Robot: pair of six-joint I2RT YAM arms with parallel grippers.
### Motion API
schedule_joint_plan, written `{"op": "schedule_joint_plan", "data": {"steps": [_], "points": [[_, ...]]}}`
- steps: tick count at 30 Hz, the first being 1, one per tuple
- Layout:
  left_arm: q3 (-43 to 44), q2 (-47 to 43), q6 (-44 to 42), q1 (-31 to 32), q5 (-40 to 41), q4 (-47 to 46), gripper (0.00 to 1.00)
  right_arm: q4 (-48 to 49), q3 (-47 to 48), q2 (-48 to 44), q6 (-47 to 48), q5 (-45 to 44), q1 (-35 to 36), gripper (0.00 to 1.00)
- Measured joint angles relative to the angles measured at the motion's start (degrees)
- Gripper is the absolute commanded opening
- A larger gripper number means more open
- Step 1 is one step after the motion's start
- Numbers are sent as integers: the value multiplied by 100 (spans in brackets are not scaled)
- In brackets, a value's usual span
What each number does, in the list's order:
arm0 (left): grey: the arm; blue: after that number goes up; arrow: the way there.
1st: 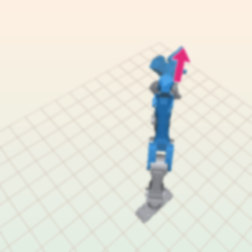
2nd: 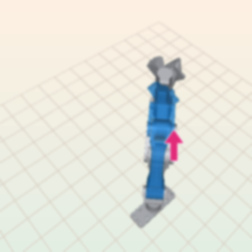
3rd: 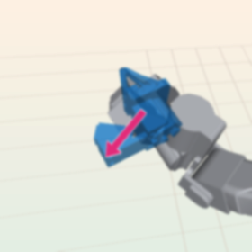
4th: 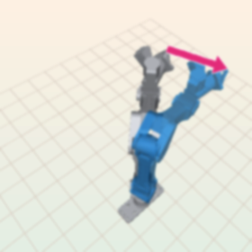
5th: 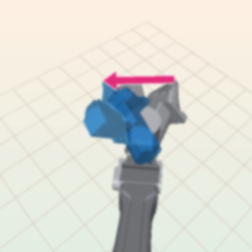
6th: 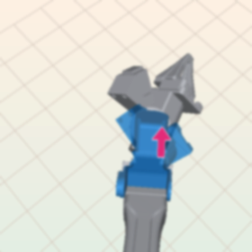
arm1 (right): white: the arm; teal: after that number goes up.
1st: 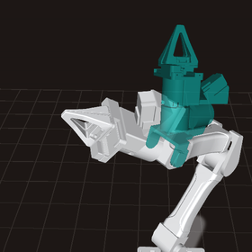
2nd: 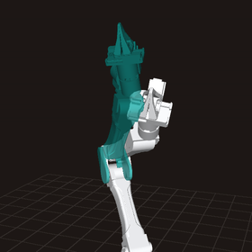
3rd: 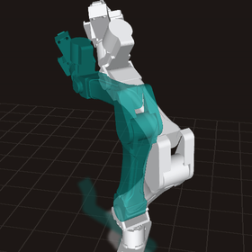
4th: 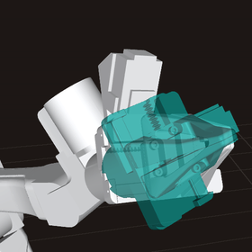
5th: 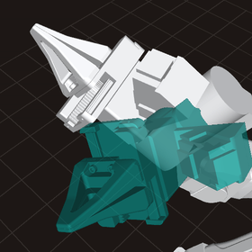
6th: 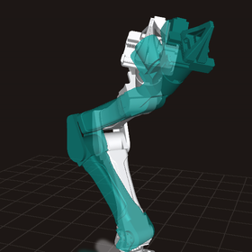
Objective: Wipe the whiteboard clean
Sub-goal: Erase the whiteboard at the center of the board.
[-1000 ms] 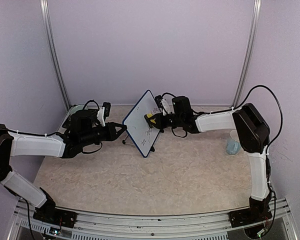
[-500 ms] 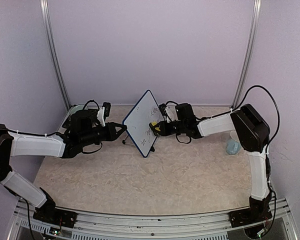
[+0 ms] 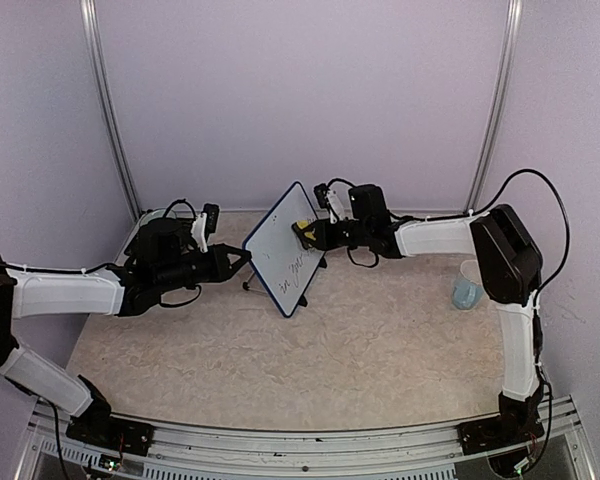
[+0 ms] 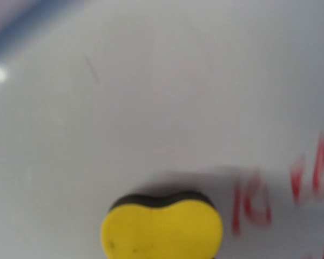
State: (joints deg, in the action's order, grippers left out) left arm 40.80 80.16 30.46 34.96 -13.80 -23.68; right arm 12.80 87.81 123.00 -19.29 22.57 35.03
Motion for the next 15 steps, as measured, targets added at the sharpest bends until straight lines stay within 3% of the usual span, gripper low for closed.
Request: {"op": "schedule_joint_plan", "data": {"steps": [9,15], "points": [[7,-175,17,26,70,282,0,0,369,101,20,376,0,0],[9,-175,63,28,87,330,0,111,79,264,31,459,-9,0]]}}
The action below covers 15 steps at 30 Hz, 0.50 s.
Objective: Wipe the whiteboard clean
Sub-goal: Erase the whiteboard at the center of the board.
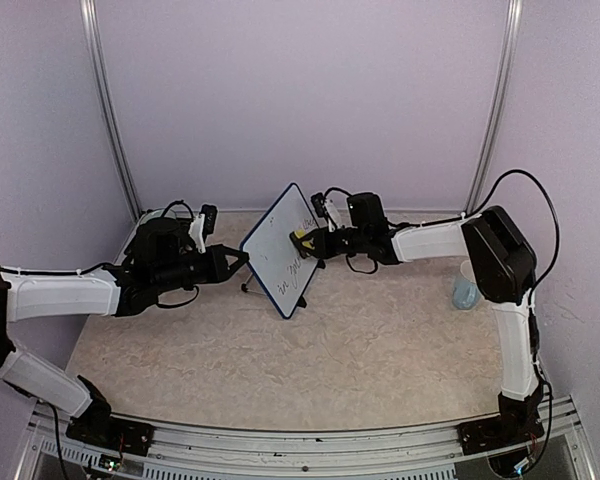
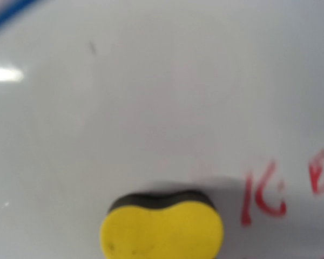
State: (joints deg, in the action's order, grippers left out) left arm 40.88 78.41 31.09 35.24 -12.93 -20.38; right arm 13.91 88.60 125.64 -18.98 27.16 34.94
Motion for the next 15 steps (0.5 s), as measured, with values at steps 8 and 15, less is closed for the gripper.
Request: {"op": "schedule_joint_plan", "data": {"steps": [8,15], "points": [[-2,-111,17,0,46,140,0,221,-791,-72,24,-66,-17,0],[-2,-282,17,0,107,308,11,-39,-807,-133,146,-122,-13,0]]}}
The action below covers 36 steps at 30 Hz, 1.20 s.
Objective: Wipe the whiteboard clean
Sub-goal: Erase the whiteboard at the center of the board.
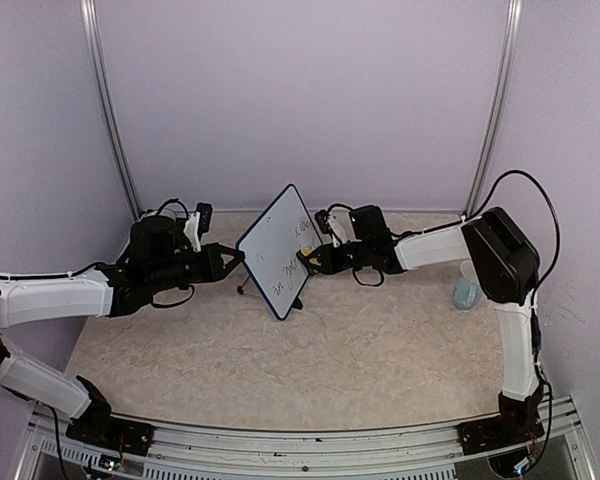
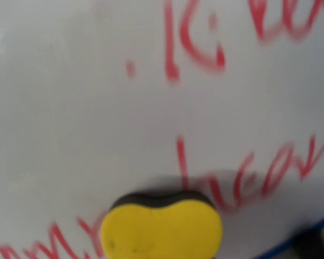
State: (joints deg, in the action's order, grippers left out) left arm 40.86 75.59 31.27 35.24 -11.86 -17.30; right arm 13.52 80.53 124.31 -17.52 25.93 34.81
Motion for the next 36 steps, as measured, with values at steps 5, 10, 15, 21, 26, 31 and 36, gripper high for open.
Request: {"op": "schedule_joint_plan", "data": {"steps": [5,10,15,21,26,31,36], "points": [[0,-94,68,15,4,50,40,-216,518,-76,142,-151,4,0],[2,-481,140,24,24,188,52,-372,1062,-199,234,-271,2,0],[382,-761,144,39,227,673,61,-564,1508,-205,376,-332,-13,0],[1744,-101,-127,48,507,1381,65,-664,1735,-140,457,-278,-50,0],[2708,850,-393,44,592,1845,64,-680,1735,-55,444,-210,-101,0],[3193,1473,-490,-33,608,2277,58,-671,1714,-46,446,-201,-175,0],[3327,1794,-509,-83,581,2387,47,-667,1517,-46,457,-199,-197,0]]}}
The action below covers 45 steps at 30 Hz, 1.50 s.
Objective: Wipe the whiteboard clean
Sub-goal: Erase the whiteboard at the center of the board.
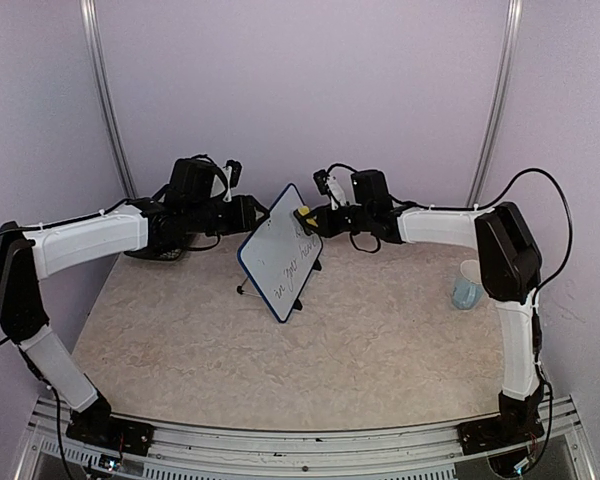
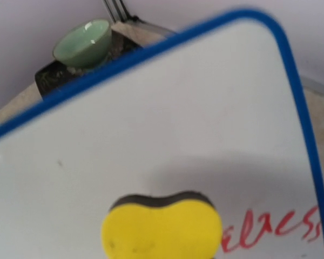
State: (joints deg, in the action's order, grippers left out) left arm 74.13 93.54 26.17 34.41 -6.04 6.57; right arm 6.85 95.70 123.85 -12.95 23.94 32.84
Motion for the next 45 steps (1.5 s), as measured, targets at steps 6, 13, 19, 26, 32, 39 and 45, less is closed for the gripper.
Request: {"op": "schedule_joint_plan", "data": {"steps": [6,13,19,26,32,39,45], "points": [[223,295,4,2,-37,46,32,35,-238,0,-13,22,0,0],[428,514,15,4,-13,44,22,74,-424,-2,-9,57,-2,0],[459,575,39,2,22,-15,18,162,-514,-13,-9,94,-2,0],[479,634,55,17,24,-136,29,208,-575,-24,-13,140,-2,0],[476,660,57,17,96,-199,31,227,-588,-90,-11,162,-2,1],[378,658,57,15,208,-376,30,240,-592,-98,-11,164,-2,1],[378,660,57,17,214,-382,28,243,-592,-98,-11,175,-2,1]]}}
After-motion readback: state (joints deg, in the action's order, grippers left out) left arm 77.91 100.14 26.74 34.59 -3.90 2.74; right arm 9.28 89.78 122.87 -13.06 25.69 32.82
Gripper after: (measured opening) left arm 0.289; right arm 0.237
